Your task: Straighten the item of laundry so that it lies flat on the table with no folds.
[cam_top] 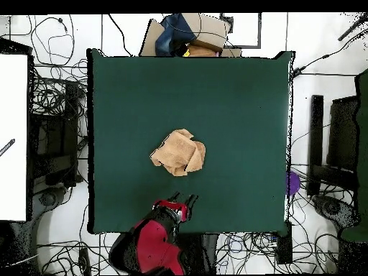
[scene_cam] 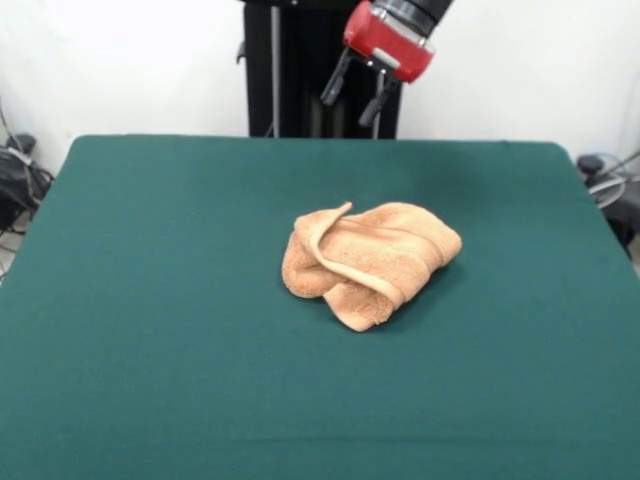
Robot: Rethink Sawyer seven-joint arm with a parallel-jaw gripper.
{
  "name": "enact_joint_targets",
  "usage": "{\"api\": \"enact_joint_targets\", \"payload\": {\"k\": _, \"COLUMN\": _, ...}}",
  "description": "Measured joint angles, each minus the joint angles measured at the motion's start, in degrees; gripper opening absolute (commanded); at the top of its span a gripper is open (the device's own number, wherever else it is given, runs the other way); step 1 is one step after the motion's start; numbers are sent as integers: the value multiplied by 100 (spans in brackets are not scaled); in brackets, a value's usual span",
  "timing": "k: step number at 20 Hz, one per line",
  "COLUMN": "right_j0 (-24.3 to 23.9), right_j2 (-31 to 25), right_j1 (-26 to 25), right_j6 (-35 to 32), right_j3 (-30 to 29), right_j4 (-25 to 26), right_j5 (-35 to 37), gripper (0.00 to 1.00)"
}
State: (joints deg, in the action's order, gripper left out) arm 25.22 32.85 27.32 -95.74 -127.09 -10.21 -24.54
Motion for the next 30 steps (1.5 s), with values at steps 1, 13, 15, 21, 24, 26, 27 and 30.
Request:
{"api": "enact_joint_targets", "payload": {"k": 1, "right_j0": -3, "right_j2": -10, "right_j1": -35, "right_j6": 0, "right_j3": 0, "right_j4": 21, "right_j5": 0, "gripper": 100}}
{"api": "enact_joint_targets", "payload": {"k": 13, "right_j0": -3, "right_j2": -52, "right_j1": -425, "right_j6": 0, "right_j3": 2, "right_j4": 94, "right_j5": -1, "gripper": 100}}
{"api": "enact_joint_targets", "payload": {"k": 15, "right_j0": -3, "right_j2": -52, "right_j1": -474, "right_j6": 0, "right_j3": 2, "right_j4": 94, "right_j5": -1, "gripper": 100}}
{"api": "enact_joint_targets", "payload": {"k": 21, "right_j0": -2, "right_j2": -53, "right_j1": -636, "right_j6": 0, "right_j3": 4, "right_j4": 94, "right_j5": -13, "gripper": 100}}
{"api": "enact_joint_targets", "payload": {"k": 24, "right_j0": -2, "right_j2": -56, "right_j1": -698, "right_j6": 0, "right_j3": 4, "right_j4": 98, "right_j5": -63, "gripper": 100}}
{"api": "enact_joint_targets", "payload": {"k": 26, "right_j0": -3, "right_j2": -61, "right_j1": -723, "right_j6": 0, "right_j3": 4, "right_j4": 118, "right_j5": -121, "gripper": 100}}
{"api": "enact_joint_targets", "payload": {"k": 27, "right_j0": -2, "right_j2": -67, "right_j1": -726, "right_j6": 0, "right_j3": 4, "right_j4": 134, "right_j5": -160, "gripper": 100}}
{"api": "enact_joint_targets", "payload": {"k": 30, "right_j0": -2, "right_j2": -87, "right_j1": -714, "right_j6": 0, "right_j3": 4, "right_j4": 208, "right_j5": -352, "gripper": 100}}
